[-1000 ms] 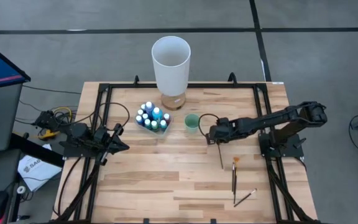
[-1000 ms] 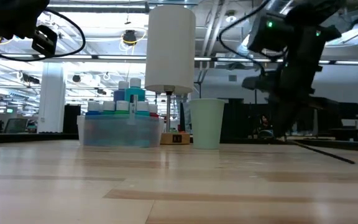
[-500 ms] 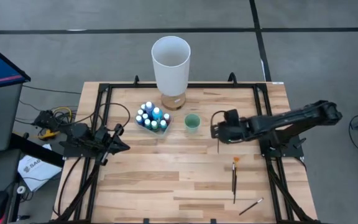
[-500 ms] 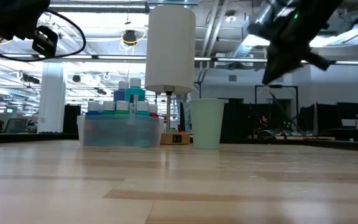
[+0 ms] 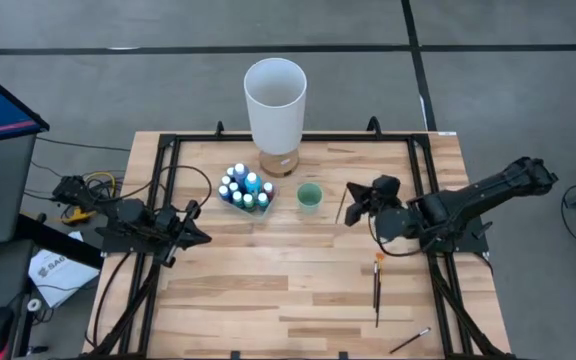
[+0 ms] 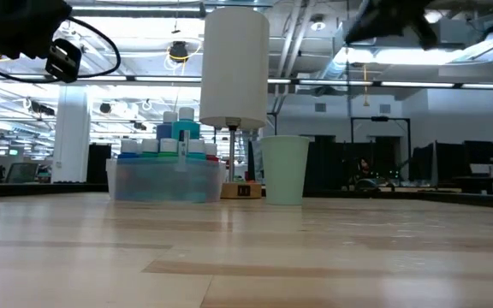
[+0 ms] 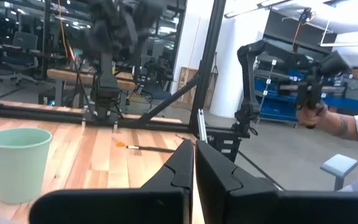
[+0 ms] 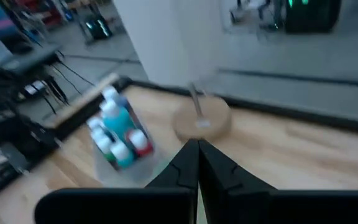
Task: Pick & Place Paint Supplies
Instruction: Put the top gold paint brush into the green cup, then put the left gold paint brush into the green cup
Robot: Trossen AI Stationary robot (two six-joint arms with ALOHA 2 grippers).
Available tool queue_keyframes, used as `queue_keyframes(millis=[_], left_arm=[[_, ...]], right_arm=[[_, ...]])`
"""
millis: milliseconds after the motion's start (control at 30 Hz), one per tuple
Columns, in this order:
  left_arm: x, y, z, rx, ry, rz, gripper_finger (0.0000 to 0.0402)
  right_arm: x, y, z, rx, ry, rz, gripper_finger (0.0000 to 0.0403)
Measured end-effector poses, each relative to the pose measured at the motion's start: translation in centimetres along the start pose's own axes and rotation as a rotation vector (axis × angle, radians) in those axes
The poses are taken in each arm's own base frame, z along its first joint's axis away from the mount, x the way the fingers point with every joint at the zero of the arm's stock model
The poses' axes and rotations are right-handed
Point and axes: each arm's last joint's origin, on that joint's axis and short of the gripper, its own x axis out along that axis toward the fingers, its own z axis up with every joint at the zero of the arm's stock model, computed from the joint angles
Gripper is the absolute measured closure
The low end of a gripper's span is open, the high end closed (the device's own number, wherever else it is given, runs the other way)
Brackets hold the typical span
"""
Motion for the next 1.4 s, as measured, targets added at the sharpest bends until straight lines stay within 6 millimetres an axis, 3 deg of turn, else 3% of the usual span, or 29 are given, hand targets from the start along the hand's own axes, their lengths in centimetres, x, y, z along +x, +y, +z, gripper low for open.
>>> queue_keyframes(millis=[200,433,633,800,1067,1300,1400], left_arm=[[0.0,0.0,0.0,0.000,0.001,0.000,0.0400],[0.0,0.0,0.0,0.000,0.001,-0.001,0.0400],[0.0,0.0,0.0,0.000,-0.001,-0.002,0.0400],[0.0,0.0,0.0,0.000,-0.001,-0.004,0.0400],[0.0,0.0,0.0,-0.001,-0.004,-0.004,0.0400],[0.0,0.0,0.1,-0.001,-0.007,-0.002,0.0400],[0.0,0.0,0.1,-0.001,-0.008,-0.001,0.0400]], right_arm=[[2.1,2.3,0.7,-0.107,-0.129,0.005,0.0403],[6.0,3.4,1.0,-0.183,-0.205,-0.043,0.0403],[9.5,3.4,-0.1,-0.223,-0.165,-0.029,0.0403],[11.1,3.4,-1.5,-0.247,-0.144,-0.056,0.0403],[10.9,3.5,-1.7,-0.267,-0.135,-0.054,0.0382],[8.5,3.7,-0.1,-0.278,-0.159,0.001,0.0288],[6.4,3.7,0.8,-0.300,-0.148,0.078,0.0241]])
